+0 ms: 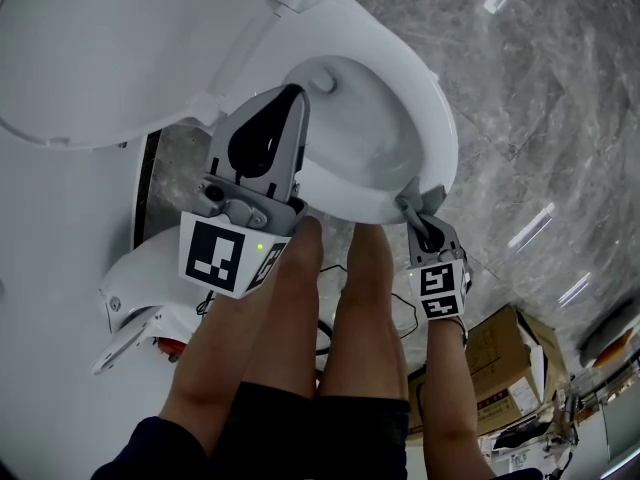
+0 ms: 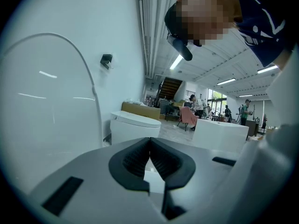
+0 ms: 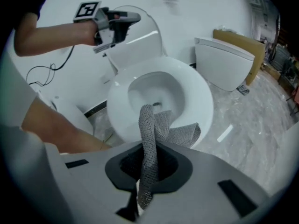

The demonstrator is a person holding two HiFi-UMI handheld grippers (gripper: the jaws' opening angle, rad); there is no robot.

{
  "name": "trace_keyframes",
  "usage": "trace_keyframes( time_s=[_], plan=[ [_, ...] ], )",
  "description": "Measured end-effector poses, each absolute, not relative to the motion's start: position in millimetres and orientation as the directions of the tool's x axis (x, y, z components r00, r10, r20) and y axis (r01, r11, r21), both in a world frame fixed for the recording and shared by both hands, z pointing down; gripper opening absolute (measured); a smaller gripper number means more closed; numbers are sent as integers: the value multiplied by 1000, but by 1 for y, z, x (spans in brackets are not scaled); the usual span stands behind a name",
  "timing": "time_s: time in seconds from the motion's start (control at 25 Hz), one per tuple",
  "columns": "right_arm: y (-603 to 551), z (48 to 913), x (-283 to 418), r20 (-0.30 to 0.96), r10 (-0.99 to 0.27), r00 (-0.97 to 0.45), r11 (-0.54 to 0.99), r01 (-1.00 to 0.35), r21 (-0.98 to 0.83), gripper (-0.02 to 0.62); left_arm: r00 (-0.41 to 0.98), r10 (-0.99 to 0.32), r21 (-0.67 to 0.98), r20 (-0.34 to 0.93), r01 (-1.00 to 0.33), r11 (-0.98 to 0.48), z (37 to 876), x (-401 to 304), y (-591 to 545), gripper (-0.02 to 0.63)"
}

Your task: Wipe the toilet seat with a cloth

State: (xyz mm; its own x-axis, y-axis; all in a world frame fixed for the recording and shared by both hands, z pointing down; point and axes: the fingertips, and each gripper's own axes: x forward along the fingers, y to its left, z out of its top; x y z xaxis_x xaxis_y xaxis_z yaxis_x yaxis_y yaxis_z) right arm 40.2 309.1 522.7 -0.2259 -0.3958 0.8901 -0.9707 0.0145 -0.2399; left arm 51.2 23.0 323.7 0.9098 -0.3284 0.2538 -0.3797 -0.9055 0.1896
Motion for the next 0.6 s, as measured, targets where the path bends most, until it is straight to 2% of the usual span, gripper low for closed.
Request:
trace_keyframes(
  time_s=[0.08,0.16,0.32,0.6],
  plan=[
    [321,524,17,887,-361,-287,58,-957,-286,28,910,-326,190,255,-378,-906,324,54,22,20],
    [331,528,13,895,-340,-290,60,-956,-288,29,911,-324,190,256,-376,-907,325,57,21,20],
    [334,528,42,906,-359,-225,5,-971,-239,28,911,-319,194,261,-373,-907,328,62,20,20],
    [306,524,91,908,-399,-130,6,-990,-139,29,913,-317,203,259,-372,-906,332,70,17,20]
  ],
)
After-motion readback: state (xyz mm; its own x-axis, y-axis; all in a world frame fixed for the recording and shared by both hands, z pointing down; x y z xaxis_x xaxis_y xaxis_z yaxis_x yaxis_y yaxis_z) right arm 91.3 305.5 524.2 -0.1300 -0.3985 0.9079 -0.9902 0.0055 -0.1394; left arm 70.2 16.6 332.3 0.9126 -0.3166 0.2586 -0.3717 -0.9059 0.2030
